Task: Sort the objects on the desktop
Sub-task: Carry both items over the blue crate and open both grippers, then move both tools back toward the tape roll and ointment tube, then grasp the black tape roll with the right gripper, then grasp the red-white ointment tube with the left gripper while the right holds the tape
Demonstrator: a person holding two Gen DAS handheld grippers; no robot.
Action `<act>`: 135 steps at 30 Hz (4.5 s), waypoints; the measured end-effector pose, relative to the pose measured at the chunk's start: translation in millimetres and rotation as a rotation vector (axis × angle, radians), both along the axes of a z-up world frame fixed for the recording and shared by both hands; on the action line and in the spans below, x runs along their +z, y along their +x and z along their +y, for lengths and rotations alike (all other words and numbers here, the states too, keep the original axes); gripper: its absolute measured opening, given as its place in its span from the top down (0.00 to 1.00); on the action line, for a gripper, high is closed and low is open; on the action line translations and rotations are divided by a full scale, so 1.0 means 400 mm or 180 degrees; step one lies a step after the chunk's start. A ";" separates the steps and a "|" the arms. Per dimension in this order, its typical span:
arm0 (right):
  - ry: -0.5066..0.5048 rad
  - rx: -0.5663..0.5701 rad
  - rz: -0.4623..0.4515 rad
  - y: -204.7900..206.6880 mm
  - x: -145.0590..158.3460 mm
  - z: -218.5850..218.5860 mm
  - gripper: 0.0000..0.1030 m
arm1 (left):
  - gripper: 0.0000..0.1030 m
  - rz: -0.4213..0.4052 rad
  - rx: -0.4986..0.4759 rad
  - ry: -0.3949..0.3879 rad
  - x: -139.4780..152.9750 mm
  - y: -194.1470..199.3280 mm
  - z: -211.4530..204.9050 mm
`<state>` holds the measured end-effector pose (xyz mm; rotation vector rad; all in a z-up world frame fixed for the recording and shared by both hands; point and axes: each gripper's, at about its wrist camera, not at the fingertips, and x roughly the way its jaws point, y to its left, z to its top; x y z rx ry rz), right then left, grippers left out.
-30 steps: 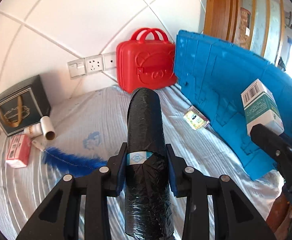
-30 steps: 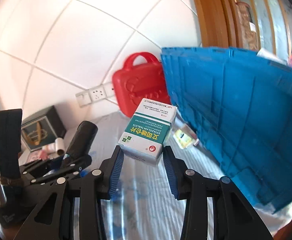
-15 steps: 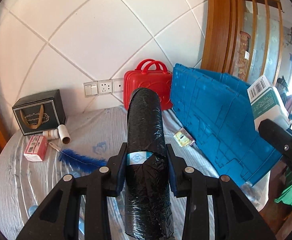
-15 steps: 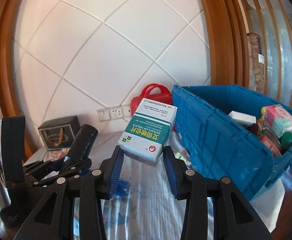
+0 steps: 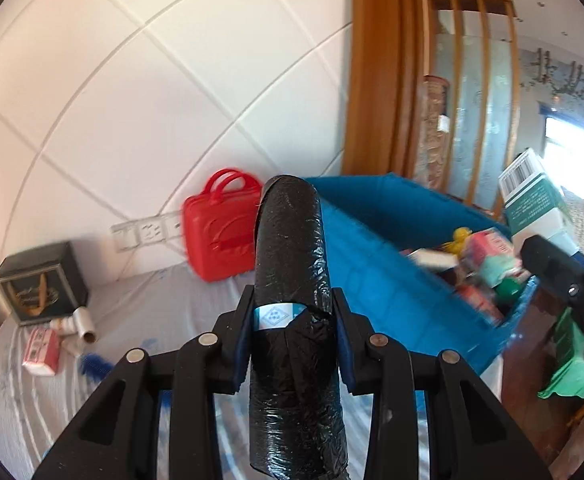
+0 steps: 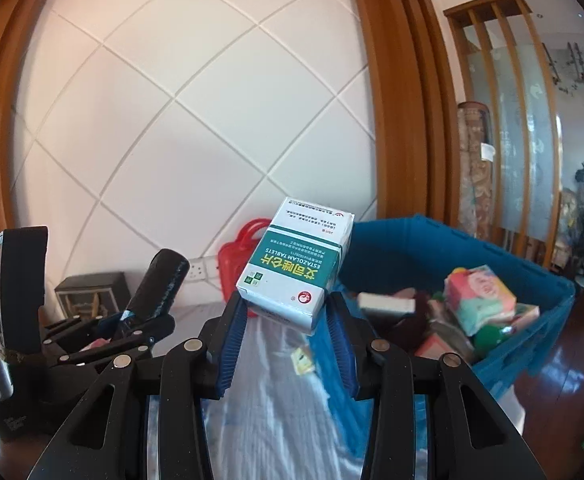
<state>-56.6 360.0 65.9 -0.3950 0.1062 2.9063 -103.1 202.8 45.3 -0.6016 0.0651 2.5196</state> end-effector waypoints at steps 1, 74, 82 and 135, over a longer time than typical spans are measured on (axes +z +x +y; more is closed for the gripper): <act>0.0005 -0.0054 0.0008 0.007 0.008 0.019 0.61 | 0.67 0.0027 -0.0082 0.0013 0.016 0.006 0.031; -0.0262 0.0632 -0.1722 0.290 -0.772 -0.320 0.04 | 0.01 -0.0560 0.0907 -0.0619 -0.652 0.170 -0.715; -0.0375 0.0705 -0.1910 0.241 -0.870 -0.330 0.36 | 0.01 -0.0813 0.0949 -0.0673 -0.732 0.139 -0.709; -0.0170 0.0755 -0.1359 0.175 -0.703 -0.429 0.46 | 0.85 -0.1197 0.0889 -0.0557 -0.777 -0.031 -0.761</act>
